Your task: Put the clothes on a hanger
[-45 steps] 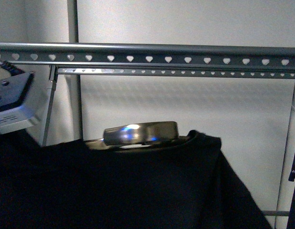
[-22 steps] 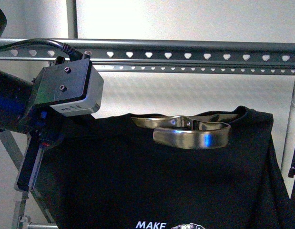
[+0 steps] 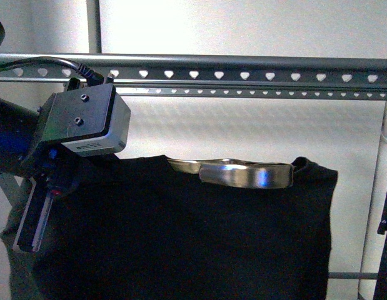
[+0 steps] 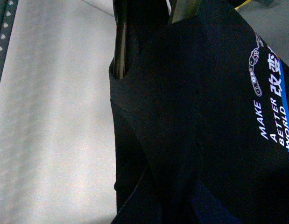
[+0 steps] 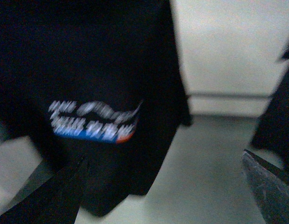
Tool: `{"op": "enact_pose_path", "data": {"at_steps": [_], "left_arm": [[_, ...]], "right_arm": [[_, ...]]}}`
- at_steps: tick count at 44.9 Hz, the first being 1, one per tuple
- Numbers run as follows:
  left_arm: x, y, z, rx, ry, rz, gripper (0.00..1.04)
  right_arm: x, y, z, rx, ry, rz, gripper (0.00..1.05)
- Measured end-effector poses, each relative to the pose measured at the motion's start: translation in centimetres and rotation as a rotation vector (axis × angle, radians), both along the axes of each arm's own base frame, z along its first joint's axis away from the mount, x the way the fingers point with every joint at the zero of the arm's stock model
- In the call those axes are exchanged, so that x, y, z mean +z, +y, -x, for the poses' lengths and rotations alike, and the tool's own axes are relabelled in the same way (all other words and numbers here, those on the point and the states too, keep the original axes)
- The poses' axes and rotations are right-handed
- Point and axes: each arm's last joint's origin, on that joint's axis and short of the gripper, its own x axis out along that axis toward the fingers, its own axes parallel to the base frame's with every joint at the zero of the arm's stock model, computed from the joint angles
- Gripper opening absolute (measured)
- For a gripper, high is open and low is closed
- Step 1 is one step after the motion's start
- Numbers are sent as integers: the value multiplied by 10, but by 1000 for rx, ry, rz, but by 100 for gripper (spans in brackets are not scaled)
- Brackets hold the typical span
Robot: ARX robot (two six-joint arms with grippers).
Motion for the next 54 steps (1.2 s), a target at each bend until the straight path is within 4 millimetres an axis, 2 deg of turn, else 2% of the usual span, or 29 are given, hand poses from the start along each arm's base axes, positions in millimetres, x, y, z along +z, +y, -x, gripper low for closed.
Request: {"op": "enact_pose_path", "data": {"at_steps": [2, 5, 10, 13, 21, 26, 27, 42, 47, 54], "left_arm": [[0, 0, 0, 4, 0, -2, 4], [0, 0, 0, 3, -1, -2, 4], [-1, 1, -1, 9, 0, -5, 4], [-1, 1, -1, 9, 0, -5, 4], [-1, 0, 0, 5, 0, -4, 4], [-1, 0, 0, 4, 0, -4, 4], [-1, 0, 0, 2, 0, -4, 4], [-1, 0, 0, 3, 0, -4, 4], [-1, 0, 0, 6, -1, -5, 4], [-1, 0, 0, 7, -1, -5, 4]], "right_arm": [[6, -6, -7, 117, 79, -22, 97], [21, -19, -23, 195, 46, 60, 97], [60, -36, -67, 239, -152, 480, 97], [72, -39, -89, 291, -214, 668, 97], [98, -24, -149, 500, -401, 1064, 97], [110, -9, -180, 535, -435, 1130, 97], [106, 24, -249, 604, -328, 1125, 97], [98, 41, -297, 588, -289, 1097, 97], [91, 47, -306, 580, -292, 1082, 79], [86, 52, -309, 581, -294, 1063, 59]]}}
